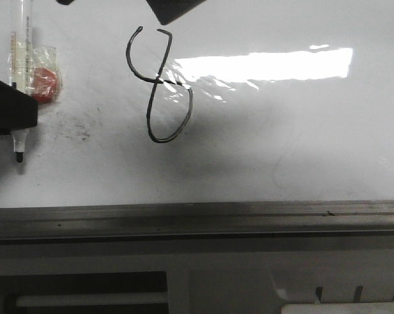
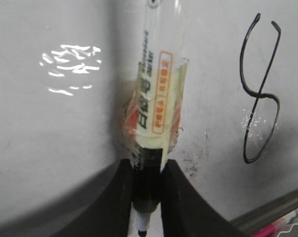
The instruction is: Write number 8 on whiteboard
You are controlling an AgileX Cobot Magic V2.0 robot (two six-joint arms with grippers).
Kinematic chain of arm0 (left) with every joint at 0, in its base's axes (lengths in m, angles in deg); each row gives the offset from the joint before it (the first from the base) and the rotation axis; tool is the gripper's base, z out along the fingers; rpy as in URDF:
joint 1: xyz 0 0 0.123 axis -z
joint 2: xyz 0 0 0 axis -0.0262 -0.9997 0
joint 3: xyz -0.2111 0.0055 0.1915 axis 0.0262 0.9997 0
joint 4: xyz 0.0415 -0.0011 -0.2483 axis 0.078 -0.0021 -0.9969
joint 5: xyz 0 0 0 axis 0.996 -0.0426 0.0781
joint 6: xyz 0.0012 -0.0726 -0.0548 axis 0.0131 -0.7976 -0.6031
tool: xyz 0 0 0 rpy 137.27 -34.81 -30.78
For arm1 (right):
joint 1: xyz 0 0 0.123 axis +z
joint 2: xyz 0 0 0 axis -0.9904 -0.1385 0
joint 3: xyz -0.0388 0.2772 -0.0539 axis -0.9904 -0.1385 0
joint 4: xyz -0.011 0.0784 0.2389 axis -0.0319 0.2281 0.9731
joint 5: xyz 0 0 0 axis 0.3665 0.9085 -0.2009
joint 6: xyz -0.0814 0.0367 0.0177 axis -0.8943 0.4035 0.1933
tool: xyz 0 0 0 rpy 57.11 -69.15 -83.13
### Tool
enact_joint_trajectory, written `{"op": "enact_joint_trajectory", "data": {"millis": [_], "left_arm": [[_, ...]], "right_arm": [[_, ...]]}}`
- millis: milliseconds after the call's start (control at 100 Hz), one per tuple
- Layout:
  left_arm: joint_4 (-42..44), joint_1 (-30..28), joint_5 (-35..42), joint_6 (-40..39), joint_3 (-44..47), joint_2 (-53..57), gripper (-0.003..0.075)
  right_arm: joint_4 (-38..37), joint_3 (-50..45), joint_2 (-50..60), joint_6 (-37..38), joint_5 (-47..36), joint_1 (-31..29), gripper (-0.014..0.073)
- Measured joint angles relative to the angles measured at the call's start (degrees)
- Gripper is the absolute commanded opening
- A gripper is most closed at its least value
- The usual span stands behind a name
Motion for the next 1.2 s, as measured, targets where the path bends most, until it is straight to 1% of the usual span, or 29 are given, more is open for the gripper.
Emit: {"op": "enact_joint_trajectory", "data": {"millis": [170,240,310,380,430,500,550,640,710,760,820,870,910,920,940,990,1010,1040,1050,1200], "left_arm": [[-0.02,0.0,-0.11,0.0,0.0,0.0,-0.0017],[-0.11,0.0,-0.11,0.0,0.0,0.0,0.0022],[-0.11,0.0,-0.11,0.0,0.0,0.0,0.0125],[-0.25,0.0,-0.48,0.0,0.0,0.0,0.0271],[-0.25,0.0,-0.9,0.0,0.0,0.0,0.0351],[-0.25,0.0,-1.0,0.0,0.0,0.1,0.0416],[-0.25,0.0,-1.0,0.0,0.0,0.23,0.0429],[-0.25,0.0,-1.24,0.0,-0.03,0.6,0.0429],[-0.25,0.0,-1.81,0.0,-0.03,1.45,0.0429],[-0.25,0.0,-2.5,0.0,-0.03,2.58,0.0428],[-0.25,0.0,-3.25,0.0,-0.03,4.27,0.0415],[-0.25,0.0,-3.78,0.0,-0.03,6.19,0.0375],[-0.25,0.0,-4.55,0.0,-0.03,8.06,0.0311],[-0.25,0.0,-4.69,0.0,-0.03,8.39,0.0284],[-0.25,0.0,-5.16,0.0,-0.03,9.4,0.0253],[0.18,0.0,-5.91,0.0,-0.03,11.81,0.012],[0.44,0.0,-6.2,0.0,-0.03,12.89,0.0085],[0.82,0.0,-6.51,0.0,-0.03,14.69,0.0001],[0.83,0.0,-6.65,0.0,-0.03,15.07,-0.0015],[3.22,0.0,-7.6,0.0,0.87,22.86,-0.002]], "right_arm": [[0.0,0.0,0.0,0.0,0.0,0.0,0.0426],[0.02,0.0,0.0,0.0,0.0,0.0,0.0426],[0.02,0.0,0.0,0.0,0.0,0.0,0.0426],[0.12,0.0,0.0,0.0,0.0,0.0,0.0426],[0.12,0.0,0.0,0.0,0.0,0.0,0.0426],[0.24,0.0,0.0,0.0,0.0,0.0,0.0426],[0.35,0.0,0.0,0.0,0.0,0.0,0.0426],[0.47,0.0,0.0,0.0,0.0,0.0,0.0401],[0.47,0.0,0.0,0.0,0.0,0.0,0.033],[0.55,0.0,0.0,0.0,0.0,0.0,0.0248],[0.6,0.0,0.0,0.0,0.0,0.0,0.0117],[0.69,-0.3,0.0,0.0,-0.27,0.0,0.0011],[0.69,-0.92,0.23,0.0,-0.63,0.0,-0.0071],[0.69,-1.15,0.39,0.0,-0.64,0.0,-0.0071],[0.69,-1.43,0.54,0.0,-0.91,0.0,-0.0067],[0.69,-2.74,1.46,0.0,-1.66,0.0,-0.0062],[0.69,-3.13,1.93,0.0,-2.06,0.0,-0.0062],[0.69,-4.2,2.68,0.0,-2.8,0.0,-0.0062],[0.69,-4.44,3.1,0.0,-3.23,0.0,-0.0062],[-0.45,-11.29,9.52,0.0,-9.11,0.0,-0.0062]]}}
